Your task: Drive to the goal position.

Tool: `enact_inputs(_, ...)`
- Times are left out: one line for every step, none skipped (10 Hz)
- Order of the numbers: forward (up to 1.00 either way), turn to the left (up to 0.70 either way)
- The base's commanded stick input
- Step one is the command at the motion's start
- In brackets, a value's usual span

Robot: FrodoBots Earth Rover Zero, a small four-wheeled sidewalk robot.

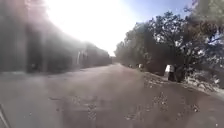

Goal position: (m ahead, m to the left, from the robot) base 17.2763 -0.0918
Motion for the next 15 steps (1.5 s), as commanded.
enact_inputs(1.00,0.00)
enact_inputs(1.00,0.00)
enact_inputs(1.00,0.00)
enact_inputs(1.00,0.00)
enact_inputs(1.00,0.00)
enact_inputs(1.00,0.00)
enact_inputs(1.00,0.00)
enact_inputs(1.00,0.00)
enact_inputs(1.00,0.00)
enact_inputs(1.00,0.00)
enact_inputs(1.00,0.00)
enact_inputs(1.00,0.00)
enact_inputs(1.00,0.00)
enact_inputs(1.00,0.00)
enact_inputs(1.00,0.00)
